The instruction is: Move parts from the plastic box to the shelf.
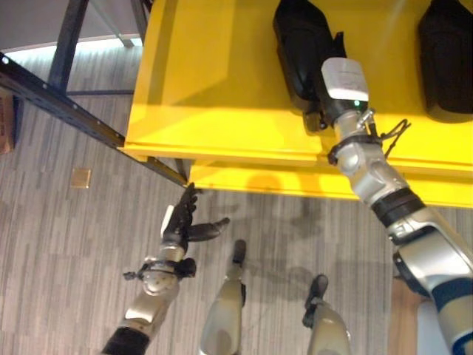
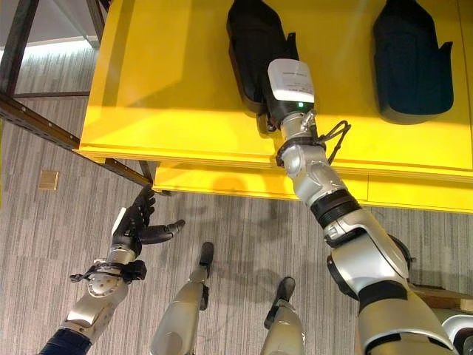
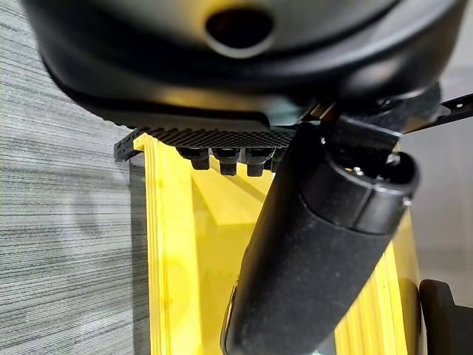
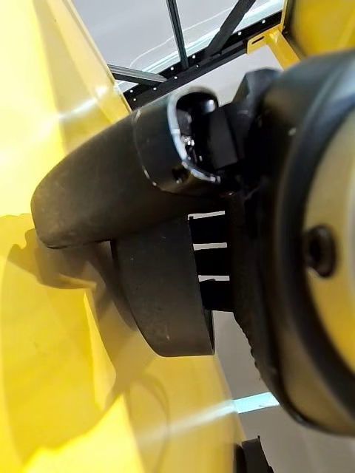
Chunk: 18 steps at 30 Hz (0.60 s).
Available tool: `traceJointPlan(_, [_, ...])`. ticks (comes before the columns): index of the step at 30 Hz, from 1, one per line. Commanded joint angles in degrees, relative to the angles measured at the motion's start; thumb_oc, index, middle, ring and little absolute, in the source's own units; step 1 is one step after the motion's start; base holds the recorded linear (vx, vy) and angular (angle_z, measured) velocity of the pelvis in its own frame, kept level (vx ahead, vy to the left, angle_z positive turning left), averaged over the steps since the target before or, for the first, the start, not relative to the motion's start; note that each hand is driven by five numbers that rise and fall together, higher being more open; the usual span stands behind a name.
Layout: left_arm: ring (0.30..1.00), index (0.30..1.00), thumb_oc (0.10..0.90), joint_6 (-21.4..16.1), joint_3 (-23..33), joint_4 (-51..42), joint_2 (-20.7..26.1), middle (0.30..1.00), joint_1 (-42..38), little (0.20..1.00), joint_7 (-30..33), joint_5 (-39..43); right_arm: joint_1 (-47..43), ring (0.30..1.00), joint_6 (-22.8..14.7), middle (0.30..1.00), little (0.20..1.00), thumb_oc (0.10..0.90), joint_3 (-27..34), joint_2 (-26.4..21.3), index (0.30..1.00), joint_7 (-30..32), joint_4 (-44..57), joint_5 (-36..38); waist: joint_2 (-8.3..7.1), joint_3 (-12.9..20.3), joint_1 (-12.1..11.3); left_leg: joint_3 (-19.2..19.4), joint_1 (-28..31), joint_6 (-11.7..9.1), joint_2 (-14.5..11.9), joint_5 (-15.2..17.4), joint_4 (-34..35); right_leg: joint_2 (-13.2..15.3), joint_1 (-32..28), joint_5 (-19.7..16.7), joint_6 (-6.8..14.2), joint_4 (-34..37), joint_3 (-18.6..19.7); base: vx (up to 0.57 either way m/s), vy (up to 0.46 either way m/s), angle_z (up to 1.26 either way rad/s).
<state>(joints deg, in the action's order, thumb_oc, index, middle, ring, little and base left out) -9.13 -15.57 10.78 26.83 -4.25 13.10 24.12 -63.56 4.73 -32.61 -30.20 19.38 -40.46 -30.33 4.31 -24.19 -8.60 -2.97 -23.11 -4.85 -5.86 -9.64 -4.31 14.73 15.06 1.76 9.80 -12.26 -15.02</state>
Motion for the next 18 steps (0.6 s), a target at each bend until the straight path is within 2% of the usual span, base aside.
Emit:
traceJointPlan(1, [1.0, 1.0, 0.9, -6.3, 2.6, -5.5, 3.4, 1.0, -1.4, 1.0, 0.6, -0.3, -9.1, 0.3, -3.1, 0.3, 0.3, 0.4, -2.7, -0.3, 0.3, 0.4, 1.8, -1.0, -2.06, 0.7, -1.6, 3.7, -0.8, 0.7, -1.2, 1.4, -2.7, -0.1, 0.5, -0.3, -2.5, -3.9, 1.6, 0.0, 0.0, 0.0])
traceJointPlan(7, [1.0, 1.0, 0.9, -6.2, 2.8, -5.5, 3.4, 1.0, -1.3, 1.0, 0.8, -0.1, -9.4, 0.3, -2.9, 0.3, 0.3, 0.4, -2.0, 0.4, 0.3, 0.8, 1.4, 0.0, -2.09, 0.6, -1.6, 3.7, -0.9, 0.7, -1.1, 1.4, -2.9, -0.1, 0.5, -0.4, -2.6, -3.8, 1.7, 0.0, 0.0, 0.0])
traceJointPlan(12, [1.0, 1.0, 0.9, -6.1, 2.2, -5.5, 3.1, 1.0, -1.6, 1.0, 1.3, 0.3, -7.9, 0.3, -2.1, 0.3, 0.3, 0.4, 2.0, 1.8, 0.3, 4.2, 0.2, 3.8, -1.8, 0.5, -1.4, 3.9, -1.0, 0.7, -1.1, 1.4, -2.9, -0.1, 0.6, -0.4, -2.6, -3.8, 1.8, 0.0, 0.0, 0.0])
traceJointPlan(18, [1.0, 1.0, 0.9, -5.9, 2.2, -5.6, 3.2, 1.0, -1.7, 1.0, 1.8, 0.0, -7.4, 0.3, -1.9, 0.3, 0.3, 0.4, 2.7, 2.9, 0.3, 4.7, 0.6, 3.8, -1.8, 0.3, -1.4, 3.8, -1.2, 0.8, -1.1, 1.5, -3.1, -0.1, 0.7, -0.5, -2.7, -4.0, 1.8, 0.0, 0.0, 0.0])
